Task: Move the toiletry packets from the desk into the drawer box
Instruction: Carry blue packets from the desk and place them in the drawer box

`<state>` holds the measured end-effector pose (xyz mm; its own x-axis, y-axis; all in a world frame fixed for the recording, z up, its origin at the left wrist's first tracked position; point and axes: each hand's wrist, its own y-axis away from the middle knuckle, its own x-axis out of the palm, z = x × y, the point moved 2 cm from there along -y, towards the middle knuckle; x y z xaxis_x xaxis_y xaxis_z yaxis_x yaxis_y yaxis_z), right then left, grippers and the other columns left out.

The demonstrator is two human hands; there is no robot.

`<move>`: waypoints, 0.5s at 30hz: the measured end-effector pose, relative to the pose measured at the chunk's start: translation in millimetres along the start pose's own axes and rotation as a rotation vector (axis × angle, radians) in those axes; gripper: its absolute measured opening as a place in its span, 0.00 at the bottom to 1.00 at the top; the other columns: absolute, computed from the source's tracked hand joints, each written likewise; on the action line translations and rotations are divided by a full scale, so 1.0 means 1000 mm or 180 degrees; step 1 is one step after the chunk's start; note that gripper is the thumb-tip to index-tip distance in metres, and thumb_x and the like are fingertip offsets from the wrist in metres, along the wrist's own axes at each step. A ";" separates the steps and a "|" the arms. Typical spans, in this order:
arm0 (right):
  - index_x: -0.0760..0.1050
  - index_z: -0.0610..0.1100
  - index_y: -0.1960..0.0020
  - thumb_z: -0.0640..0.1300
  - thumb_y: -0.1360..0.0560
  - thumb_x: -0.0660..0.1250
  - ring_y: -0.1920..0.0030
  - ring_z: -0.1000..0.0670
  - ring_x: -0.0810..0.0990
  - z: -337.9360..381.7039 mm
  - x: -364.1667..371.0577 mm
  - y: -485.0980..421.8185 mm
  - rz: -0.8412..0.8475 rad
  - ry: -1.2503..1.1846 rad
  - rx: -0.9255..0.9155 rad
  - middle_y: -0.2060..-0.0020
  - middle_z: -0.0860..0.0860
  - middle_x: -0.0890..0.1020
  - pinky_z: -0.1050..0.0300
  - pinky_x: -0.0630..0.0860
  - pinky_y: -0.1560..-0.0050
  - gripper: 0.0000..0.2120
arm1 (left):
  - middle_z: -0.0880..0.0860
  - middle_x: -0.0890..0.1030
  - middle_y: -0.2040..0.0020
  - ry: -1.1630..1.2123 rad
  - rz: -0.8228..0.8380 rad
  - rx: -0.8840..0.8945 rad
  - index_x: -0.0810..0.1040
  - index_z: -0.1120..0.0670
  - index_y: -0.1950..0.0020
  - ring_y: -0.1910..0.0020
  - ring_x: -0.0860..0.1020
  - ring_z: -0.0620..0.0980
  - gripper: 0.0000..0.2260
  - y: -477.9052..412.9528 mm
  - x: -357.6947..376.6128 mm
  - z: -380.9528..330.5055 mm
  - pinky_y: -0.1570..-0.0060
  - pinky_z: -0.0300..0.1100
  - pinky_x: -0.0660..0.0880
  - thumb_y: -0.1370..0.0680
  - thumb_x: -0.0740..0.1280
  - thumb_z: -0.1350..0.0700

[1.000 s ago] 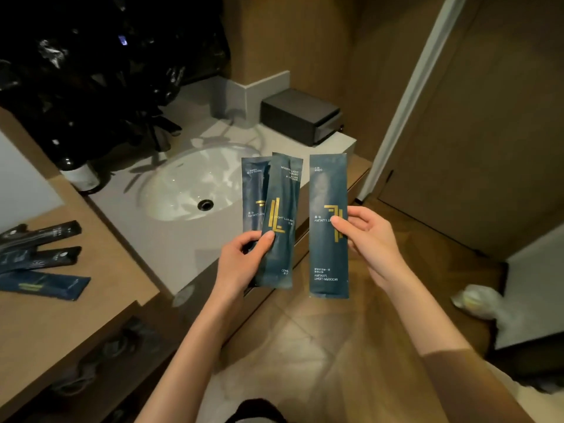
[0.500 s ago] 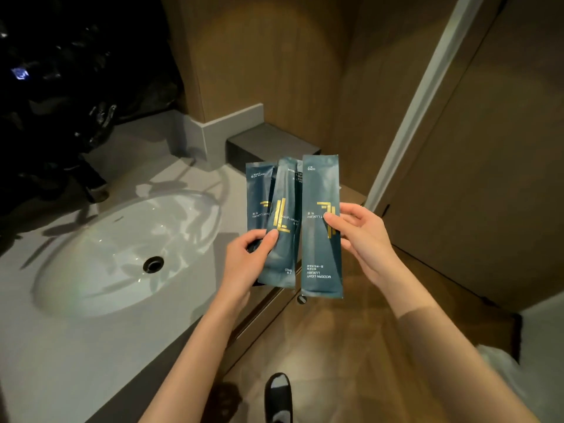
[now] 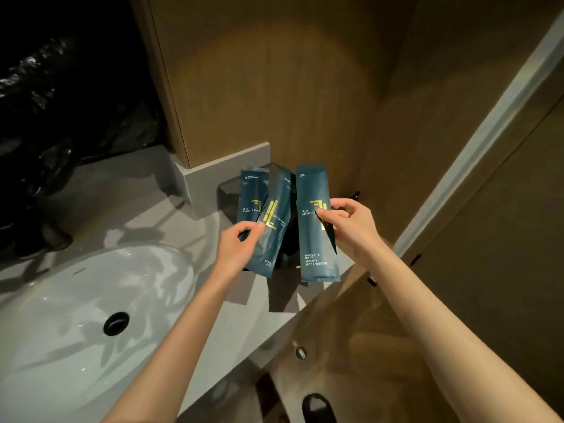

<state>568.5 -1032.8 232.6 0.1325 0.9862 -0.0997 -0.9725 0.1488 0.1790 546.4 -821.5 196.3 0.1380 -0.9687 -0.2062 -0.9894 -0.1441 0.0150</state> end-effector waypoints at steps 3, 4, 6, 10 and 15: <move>0.76 0.43 0.47 0.41 0.30 0.75 0.66 0.55 0.80 -0.001 0.005 -0.058 0.0135 0.0158 0.0001 0.62 0.50 0.84 0.62 0.74 0.69 0.14 | 0.46 0.81 0.58 -0.0272 -0.0140 -0.0035 0.81 0.55 0.54 0.56 0.76 0.41 0.07 -0.039 0.014 0.009 0.53 0.33 0.70 0.22 0.66 0.54; 0.75 0.44 0.48 0.41 0.30 0.75 0.64 0.54 0.82 -0.003 0.006 -0.076 0.0206 0.0173 0.0019 0.61 0.49 0.84 0.62 0.74 0.70 0.14 | 0.47 0.81 0.57 -0.0359 -0.0171 -0.0041 0.81 0.55 0.55 0.56 0.76 0.42 0.07 -0.051 0.019 0.012 0.53 0.33 0.70 0.22 0.66 0.54; 0.75 0.44 0.48 0.41 0.31 0.76 0.57 0.49 0.84 -0.008 0.009 -0.111 0.0345 0.0195 0.0099 0.57 0.46 0.85 0.56 0.79 0.64 0.15 | 0.47 0.81 0.58 -0.0505 -0.0235 -0.0052 0.81 0.54 0.56 0.56 0.76 0.43 0.06 -0.072 0.028 0.017 0.53 0.34 0.70 0.22 0.66 0.54; 0.71 0.45 0.48 0.39 0.30 0.75 0.52 0.44 0.84 -0.019 0.017 -0.164 0.0650 0.0155 0.0305 0.52 0.42 0.84 0.49 0.82 0.58 0.16 | 0.47 0.81 0.58 -0.0844 -0.0497 -0.0112 0.80 0.51 0.57 0.55 0.78 0.46 0.05 -0.098 0.038 0.029 0.50 0.42 0.72 0.23 0.67 0.54; 0.70 0.45 0.46 0.38 0.29 0.74 0.55 0.46 0.84 -0.026 0.032 -0.201 0.1021 0.0409 0.0286 0.53 0.43 0.84 0.56 0.78 0.68 0.17 | 0.46 0.82 0.57 -0.1359 -0.0681 -0.0373 0.77 0.42 0.59 0.52 0.79 0.50 0.08 -0.111 0.046 0.045 0.46 0.51 0.75 0.26 0.64 0.40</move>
<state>763.3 -1033.1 167.8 -0.2077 0.9673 -0.1458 -0.9392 -0.1556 0.3060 660.6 -841.0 141.3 0.2828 -0.7493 -0.5988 -0.9259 -0.3762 0.0334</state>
